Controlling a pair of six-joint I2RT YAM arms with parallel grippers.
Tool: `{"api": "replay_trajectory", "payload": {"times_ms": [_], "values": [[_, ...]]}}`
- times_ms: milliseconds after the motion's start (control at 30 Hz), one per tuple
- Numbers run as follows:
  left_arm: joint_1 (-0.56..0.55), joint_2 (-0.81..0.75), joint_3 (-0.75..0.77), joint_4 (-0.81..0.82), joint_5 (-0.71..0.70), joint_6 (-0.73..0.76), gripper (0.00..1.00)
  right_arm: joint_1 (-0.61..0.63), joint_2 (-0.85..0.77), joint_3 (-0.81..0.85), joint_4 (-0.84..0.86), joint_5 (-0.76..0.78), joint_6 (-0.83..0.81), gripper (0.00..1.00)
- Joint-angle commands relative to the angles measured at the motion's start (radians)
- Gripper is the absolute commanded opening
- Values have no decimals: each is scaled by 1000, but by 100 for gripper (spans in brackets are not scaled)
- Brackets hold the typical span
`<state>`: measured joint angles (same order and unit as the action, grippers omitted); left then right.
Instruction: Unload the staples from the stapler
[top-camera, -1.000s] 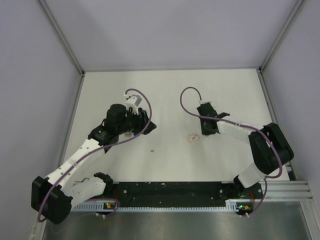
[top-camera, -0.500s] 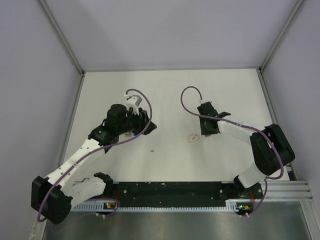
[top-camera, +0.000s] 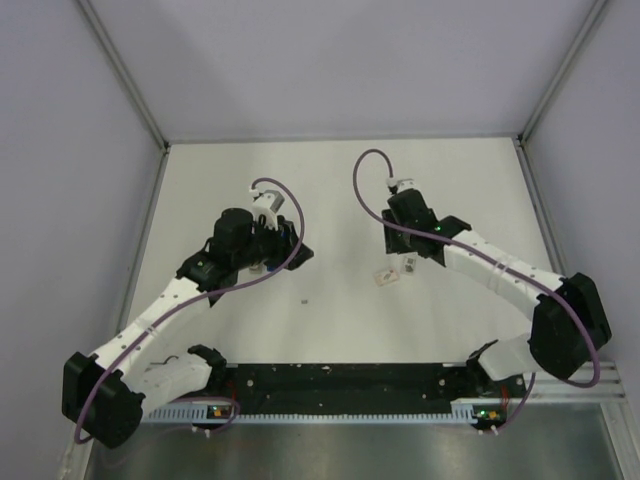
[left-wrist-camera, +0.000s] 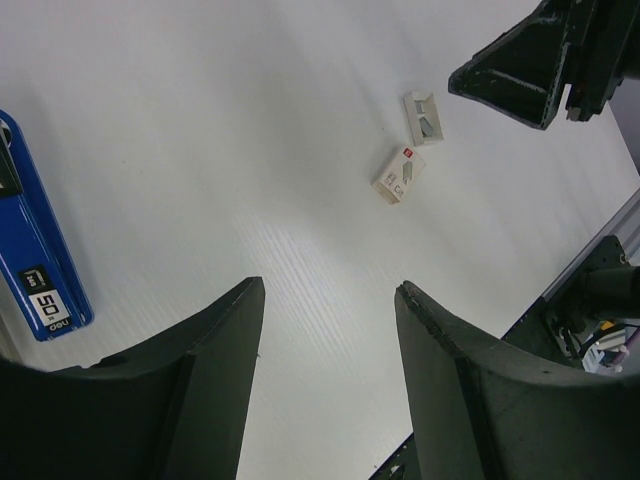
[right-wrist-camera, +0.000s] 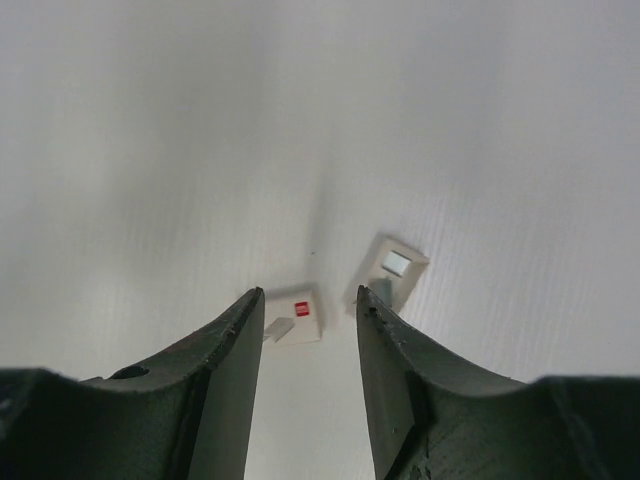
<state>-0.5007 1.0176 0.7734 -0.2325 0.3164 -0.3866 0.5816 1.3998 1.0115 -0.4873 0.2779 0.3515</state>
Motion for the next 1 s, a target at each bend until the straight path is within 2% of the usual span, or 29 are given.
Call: {"api": "replay_trajectory", "payload": {"times_ms": [0,267,600,967], "values": [[-4,-2,26,35,-7,22,61,122,-7,56,-16,-72,-5,43],[-7,-57,35,-10,-56,22,61,299,123,62,64,-181,12,43],[-6,-237,75,-178,-249,28,61,371,218,38,298,-424,142,46],[-7,-390,15,-232,-290,-9,59,469,396,176,233,-283,348,51]]}}
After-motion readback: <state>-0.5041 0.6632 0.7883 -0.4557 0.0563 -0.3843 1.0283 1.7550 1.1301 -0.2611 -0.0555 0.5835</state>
